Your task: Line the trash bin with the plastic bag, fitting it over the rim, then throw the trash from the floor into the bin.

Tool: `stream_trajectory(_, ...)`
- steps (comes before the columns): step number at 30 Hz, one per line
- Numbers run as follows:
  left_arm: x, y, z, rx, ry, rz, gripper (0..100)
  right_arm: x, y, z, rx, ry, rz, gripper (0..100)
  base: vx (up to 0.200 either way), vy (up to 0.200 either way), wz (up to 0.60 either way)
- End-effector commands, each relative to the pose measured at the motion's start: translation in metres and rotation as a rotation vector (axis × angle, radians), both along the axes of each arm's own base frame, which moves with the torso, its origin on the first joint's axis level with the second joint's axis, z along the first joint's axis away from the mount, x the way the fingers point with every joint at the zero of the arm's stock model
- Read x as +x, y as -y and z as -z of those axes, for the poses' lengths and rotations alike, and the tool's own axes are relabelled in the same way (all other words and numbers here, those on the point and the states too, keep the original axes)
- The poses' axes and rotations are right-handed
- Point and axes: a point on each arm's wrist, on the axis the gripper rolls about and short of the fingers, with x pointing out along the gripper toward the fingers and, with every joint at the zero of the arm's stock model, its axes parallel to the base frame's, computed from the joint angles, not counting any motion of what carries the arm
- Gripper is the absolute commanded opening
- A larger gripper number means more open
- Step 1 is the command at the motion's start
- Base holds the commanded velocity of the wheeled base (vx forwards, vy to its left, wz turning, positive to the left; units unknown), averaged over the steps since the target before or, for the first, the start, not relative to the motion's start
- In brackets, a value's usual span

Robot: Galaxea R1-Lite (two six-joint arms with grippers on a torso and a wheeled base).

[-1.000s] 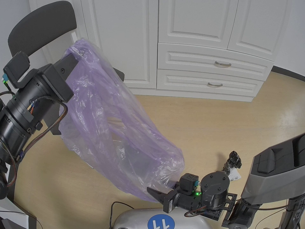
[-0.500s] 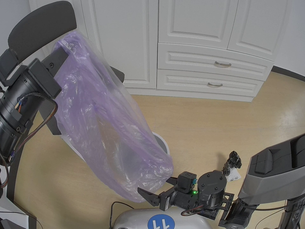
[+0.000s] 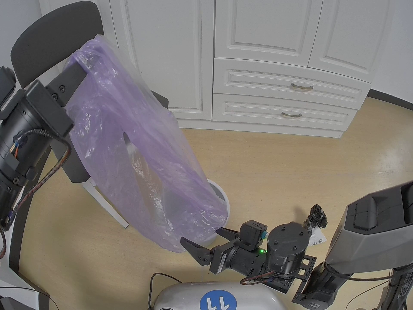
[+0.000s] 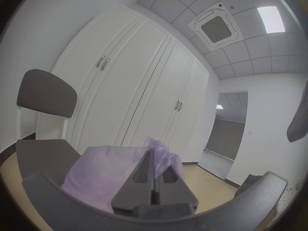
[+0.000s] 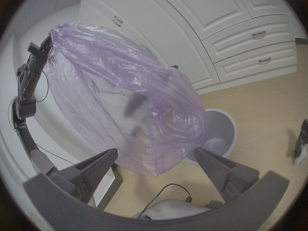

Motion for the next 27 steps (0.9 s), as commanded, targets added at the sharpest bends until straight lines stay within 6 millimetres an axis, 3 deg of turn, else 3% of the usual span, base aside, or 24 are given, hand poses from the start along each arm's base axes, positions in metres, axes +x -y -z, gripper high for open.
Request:
stream_trajectory(1, -0.001, 0.0, 0.0, -0.002, 0.001, 0.001, 0, 0.002, -0.003, -0.006, 0.032, 0.021, 0.005, 100, 0.0, 0.0, 0.0)
stream_trajectory(21, -0.005, 0.001, 0.0, -0.004, 0.003, 0.02, 0, 0.01, -0.015, -0.01, 0.067, 0.056, 0.076, 100, 0.0, 0.0, 0.0)
stream_trajectory(22, -0.005, 0.001, 0.0, -0.003, 0.002, 0.02, 0, 0.01, -0.015, -0.01, 0.067, 0.058, 0.076, 0, 0.0, 0.0, 0.0)
stream_trajectory(27, -0.004, 0.001, 0.001, -0.002, 0.001, 0.02, 0, 0.009, -0.012, -0.005, 0.036, 0.055, 0.076, 0, 0.0, 0.0, 0.0)
